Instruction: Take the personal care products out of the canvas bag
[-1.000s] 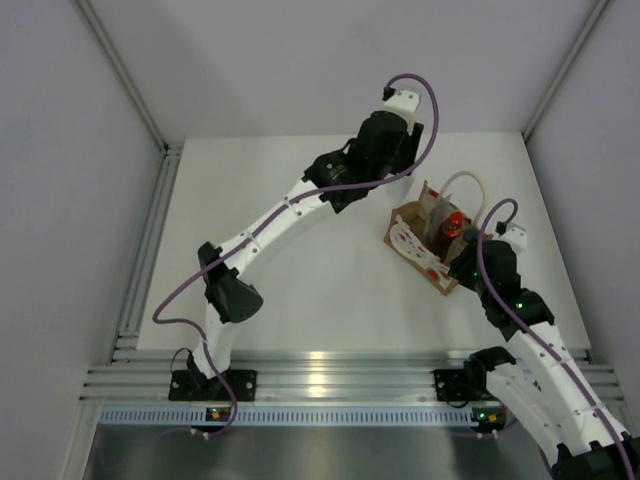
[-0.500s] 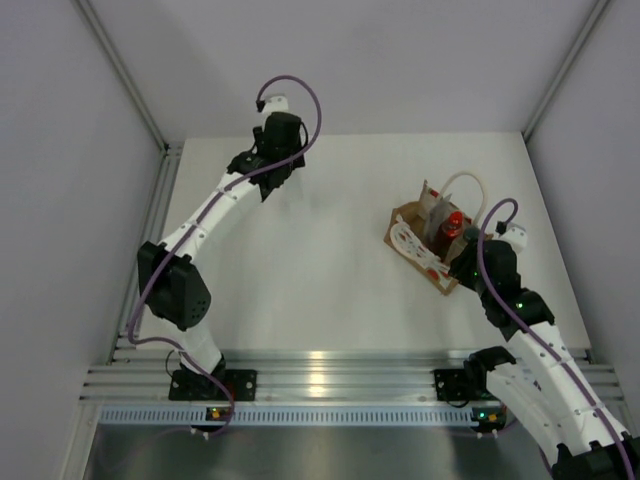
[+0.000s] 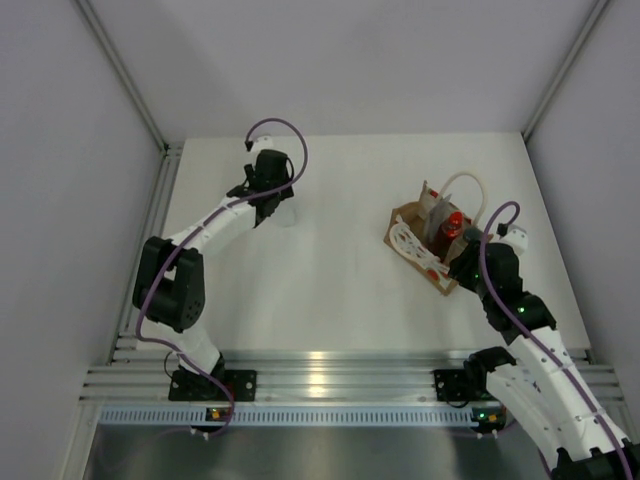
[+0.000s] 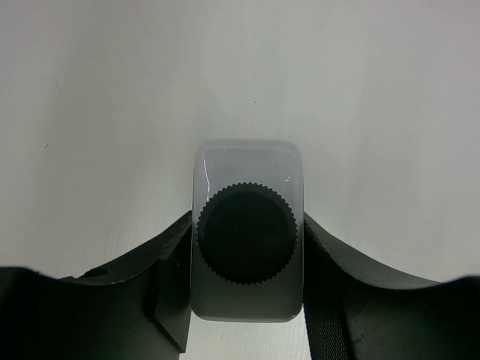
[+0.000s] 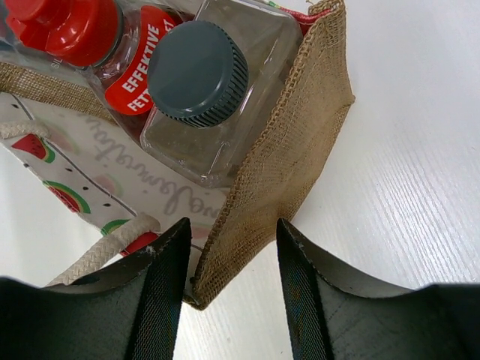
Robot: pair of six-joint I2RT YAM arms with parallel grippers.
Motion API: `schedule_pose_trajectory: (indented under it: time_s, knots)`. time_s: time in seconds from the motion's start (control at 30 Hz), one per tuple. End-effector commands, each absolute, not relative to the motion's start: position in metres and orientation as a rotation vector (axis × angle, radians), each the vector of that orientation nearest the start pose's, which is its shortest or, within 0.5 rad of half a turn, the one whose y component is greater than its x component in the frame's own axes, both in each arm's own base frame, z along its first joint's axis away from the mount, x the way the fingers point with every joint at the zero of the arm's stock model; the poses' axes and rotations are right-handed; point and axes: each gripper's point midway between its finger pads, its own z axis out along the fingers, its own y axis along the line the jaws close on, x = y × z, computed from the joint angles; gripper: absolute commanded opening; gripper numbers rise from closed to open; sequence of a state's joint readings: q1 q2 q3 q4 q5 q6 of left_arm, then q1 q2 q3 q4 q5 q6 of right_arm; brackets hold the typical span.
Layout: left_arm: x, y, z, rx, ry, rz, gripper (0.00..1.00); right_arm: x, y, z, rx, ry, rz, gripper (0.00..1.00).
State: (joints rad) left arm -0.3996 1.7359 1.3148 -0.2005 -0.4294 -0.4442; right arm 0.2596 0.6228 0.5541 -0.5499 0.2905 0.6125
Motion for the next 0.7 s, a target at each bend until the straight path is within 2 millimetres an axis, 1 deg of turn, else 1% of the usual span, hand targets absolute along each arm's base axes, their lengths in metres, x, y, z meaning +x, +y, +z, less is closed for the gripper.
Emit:
schedule_pose_trajectory:
  time_s: [0.0, 0.07, 0.1, 0.17, 0.2, 0.27, 0.3, 0.33, 0.37, 0.4, 0.43, 0.47, 0.5, 0.53, 0.6, 0.63, 0.67]
  knots:
    - [0.485, -0.146, 0.204, -0.326, 1.935, -0.164, 0.0, 0.236, 0.034, 0.137, 0.532, 2.105, 0.185, 0.48]
    - [0.485, -0.148, 0.201, -0.306, 1.947, -0.169, 0.01, 0.235, 0.034, 0.135, 0.532, 2.112, 0.184, 0.49]
    - [0.485, -0.149, 0.201, -0.287, 1.95, -0.163, 0.06, 0.235, 0.034, 0.135, 0.53, 2.113, 0.186, 0.49]
    - [0.486, -0.152, 0.204, -0.265, 1.95, -0.169, 0.18, 0.236, 0.034, 0.136, 0.532, 2.11, 0.189, 0.49]
    - [0.487, -0.152, 0.205, -0.241, 1.949, -0.163, 0.3, 0.235, 0.034, 0.136, 0.532, 2.113, 0.188, 0.49]
    - [0.487, -0.155, 0.211, -0.21, 1.948, -0.173, 0.4, 0.235, 0.034, 0.136, 0.53, 2.11, 0.189, 0.5]
    - [0.487, -0.156, 0.213, -0.188, 1.951, -0.164, 0.5, 0.235, 0.035, 0.137, 0.53, 2.109, 0.191, 0.5]
    - [0.487, -0.156, 0.213, -0.178, 1.958, -0.157, 0.54, 0.235, 0.034, 0.137, 0.531, 2.108, 0.188, 0.5]
    - [0.489, -0.159, 0.221, -0.164, 1.951, -0.164, 0.56, 0.235, 0.034, 0.136, 0.533, 2.109, 0.188, 0.5]
    - [0.488, -0.16, 0.216, -0.138, 1.977, -0.14, 0.63, 0.235, 0.034, 0.136, 0.532, 2.11, 0.189, 0.5]
    - [0.489, -0.16, 0.217, -0.13, 1.982, -0.128, 0.65, 0.235, 0.034, 0.136, 0.534, 2.111, 0.19, 0.5]
    - [0.491, -0.163, 0.224, -0.108, 1.975, -0.122, 0.66, 0.236, 0.034, 0.136, 0.534, 2.109, 0.19, 0.5]
    - [0.491, -0.164, 0.22, -0.097, 1.99, -0.112, 0.68, 0.235, 0.035, 0.137, 0.532, 2.11, 0.191, 0.5]
    - [0.491, -0.165, 0.221, -0.088, 1.992, -0.107, 0.73, 0.235, 0.034, 0.137, 0.532, 2.11, 0.189, 0.5]
    - [0.492, -0.169, 0.222, -0.072, 1.995, -0.111, 0.78, 0.236, 0.034, 0.137, 0.532, 2.109, 0.185, 0.5]
    - [0.491, -0.17, 0.223, -0.067, 1.997, -0.111, 0.85, 0.235, 0.034, 0.137, 0.533, 2.108, 0.189, 0.5]
    - [0.49, -0.172, 0.225, -0.067, 1.995, -0.116, 0.88, 0.236, 0.034, 0.137, 0.532, 2.109, 0.185, 0.5]
